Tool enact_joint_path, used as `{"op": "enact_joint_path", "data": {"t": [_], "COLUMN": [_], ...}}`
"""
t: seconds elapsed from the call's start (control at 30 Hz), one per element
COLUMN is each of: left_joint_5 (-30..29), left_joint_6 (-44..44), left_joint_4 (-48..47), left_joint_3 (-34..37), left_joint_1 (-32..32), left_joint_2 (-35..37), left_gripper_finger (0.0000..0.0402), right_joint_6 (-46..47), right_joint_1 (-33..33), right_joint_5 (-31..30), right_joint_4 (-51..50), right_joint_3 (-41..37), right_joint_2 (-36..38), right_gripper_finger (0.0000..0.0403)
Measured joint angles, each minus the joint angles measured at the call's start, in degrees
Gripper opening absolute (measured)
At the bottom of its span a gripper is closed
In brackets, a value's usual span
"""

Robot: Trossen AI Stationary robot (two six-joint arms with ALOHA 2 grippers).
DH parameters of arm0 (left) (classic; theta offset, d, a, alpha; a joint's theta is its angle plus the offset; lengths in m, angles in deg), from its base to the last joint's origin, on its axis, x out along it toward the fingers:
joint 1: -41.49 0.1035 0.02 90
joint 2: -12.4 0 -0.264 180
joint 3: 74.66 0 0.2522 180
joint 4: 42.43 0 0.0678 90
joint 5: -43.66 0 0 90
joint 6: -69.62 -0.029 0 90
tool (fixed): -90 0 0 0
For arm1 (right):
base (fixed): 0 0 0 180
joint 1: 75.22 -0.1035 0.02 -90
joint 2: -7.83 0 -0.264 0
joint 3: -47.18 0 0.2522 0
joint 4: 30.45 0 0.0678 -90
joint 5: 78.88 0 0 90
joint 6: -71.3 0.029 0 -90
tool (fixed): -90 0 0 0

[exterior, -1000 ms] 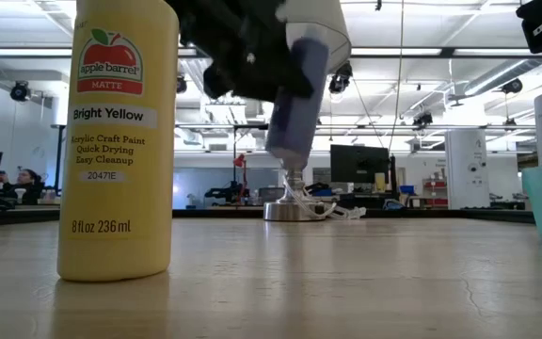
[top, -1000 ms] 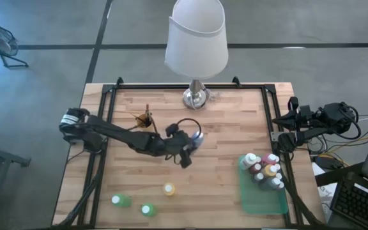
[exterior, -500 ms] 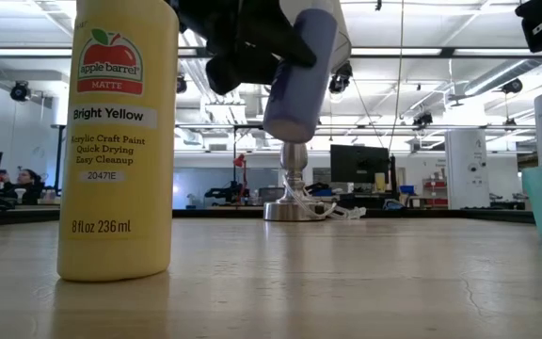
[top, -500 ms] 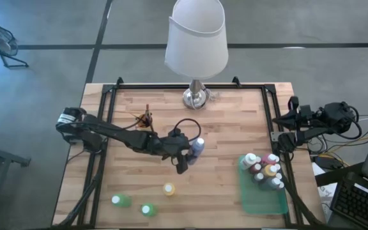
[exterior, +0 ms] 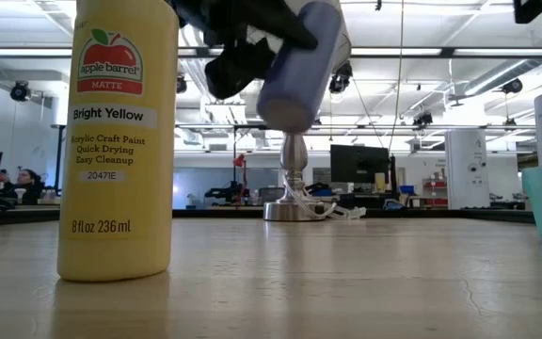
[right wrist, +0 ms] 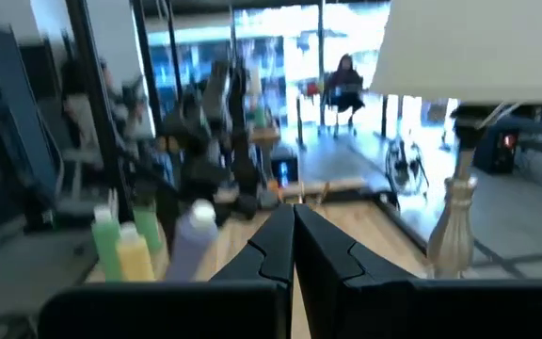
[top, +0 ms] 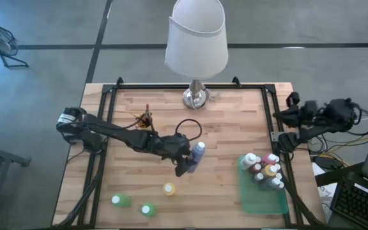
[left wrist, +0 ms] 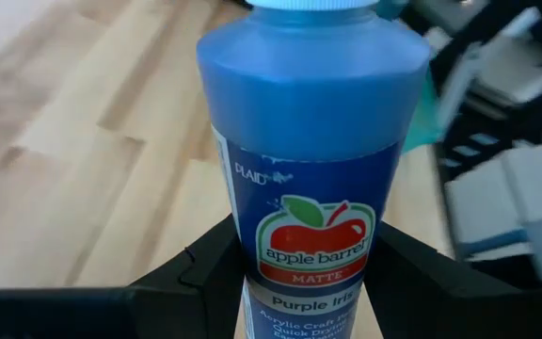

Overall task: Pick & Place Paint Supplies
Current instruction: Put the blue paint bottle into the green bin

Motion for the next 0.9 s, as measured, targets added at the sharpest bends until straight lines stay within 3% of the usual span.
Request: {"op": "enact_joint_path", "data": {"t": [0.2,0.47,0.73,0.9], "left_joint_5": [5.64,5.74,5.93,7.38], "left_joint_6": [0.61,0.34,-1.52,-3.4], "left_joint_4": [-2.36,-14.42,-17.09,-22.15], "left_joint_3": [-3.57,-8.65,-11.5,-15.25], "left_joint_1": [-0.02,0.0,0.2,0.39], "left_joint_2": [0.0,-0.05,-1.79,-6.01], "left_gripper_finger": [0.0188,0.0188,0.0188,0.0188], "right_joint_6": [-0.98,0.73,6.25,6.92], "right_joint_1": [0.0,0.0,0.02,0.22], "right_joint_5": [1.83,3.39,6.45,9.46], "right_joint_4": [-0.15,-2.22,-9.86,-10.91], "right_joint_3": [0.62,7.82,16.09,21.03], "right_joint_2": [-11.54,-26.31,-37.82,-44.25], "right_gripper_finger": [0.0008,0.0008,0.0009,0.0035]}}
